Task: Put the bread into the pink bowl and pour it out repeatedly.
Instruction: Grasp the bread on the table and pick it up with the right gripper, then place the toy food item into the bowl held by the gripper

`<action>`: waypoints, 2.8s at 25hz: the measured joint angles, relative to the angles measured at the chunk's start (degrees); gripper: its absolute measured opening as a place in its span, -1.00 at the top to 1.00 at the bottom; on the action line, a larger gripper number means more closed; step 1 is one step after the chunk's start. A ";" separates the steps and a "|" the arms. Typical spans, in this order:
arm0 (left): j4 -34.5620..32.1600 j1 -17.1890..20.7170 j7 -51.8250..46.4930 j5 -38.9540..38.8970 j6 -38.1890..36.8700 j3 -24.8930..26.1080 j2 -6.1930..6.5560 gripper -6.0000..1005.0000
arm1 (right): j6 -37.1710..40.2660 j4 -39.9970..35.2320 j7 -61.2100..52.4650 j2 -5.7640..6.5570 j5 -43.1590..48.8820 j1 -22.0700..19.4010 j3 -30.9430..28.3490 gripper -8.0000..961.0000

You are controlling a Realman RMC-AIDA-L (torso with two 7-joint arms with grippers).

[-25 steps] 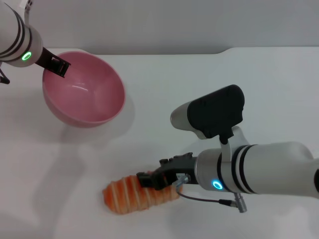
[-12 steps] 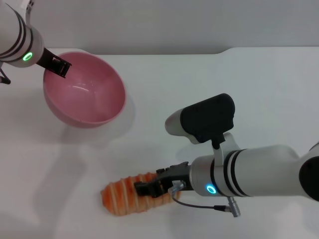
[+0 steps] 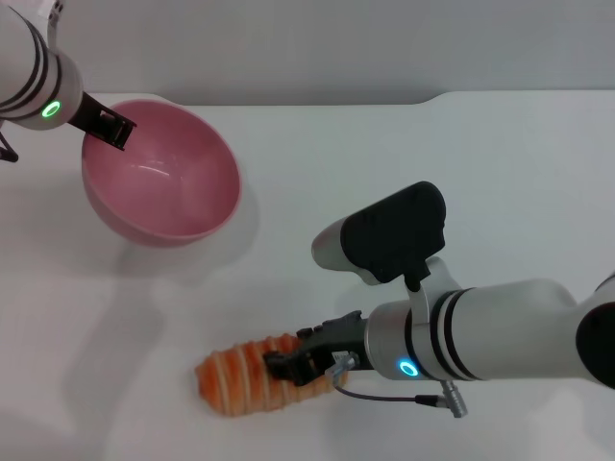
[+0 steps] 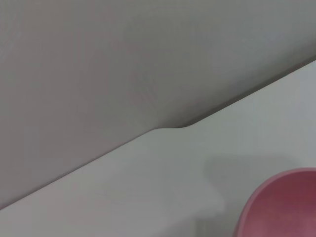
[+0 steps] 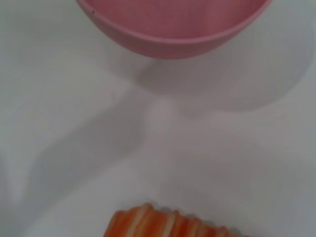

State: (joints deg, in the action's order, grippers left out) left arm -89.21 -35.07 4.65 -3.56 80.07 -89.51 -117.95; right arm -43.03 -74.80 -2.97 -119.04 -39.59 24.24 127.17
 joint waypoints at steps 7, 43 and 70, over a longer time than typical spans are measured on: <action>0.40 0.33 0.36 -0.01 -1.00 -0.03 0.00 0.89 | -0.78 -6.20 0.17 0.39 2.14 -2.18 -1.01 0.00; 3.94 -2.97 1.07 -9.57 -4.76 -7.34 -0.45 0.89 | -5.28 -27.32 1.10 -0.07 18.10 -7.80 -13.68 0.56; 3.23 -2.56 5.28 -19.96 -7.60 -7.26 -0.37 0.90 | 1.35 -27.16 1.75 0.24 16.97 -7.46 -13.98 -0.13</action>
State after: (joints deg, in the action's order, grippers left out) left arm -85.97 -37.63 9.93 -23.52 72.48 -96.77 -118.32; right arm -41.68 -101.96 -1.22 -118.80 -22.62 16.78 113.20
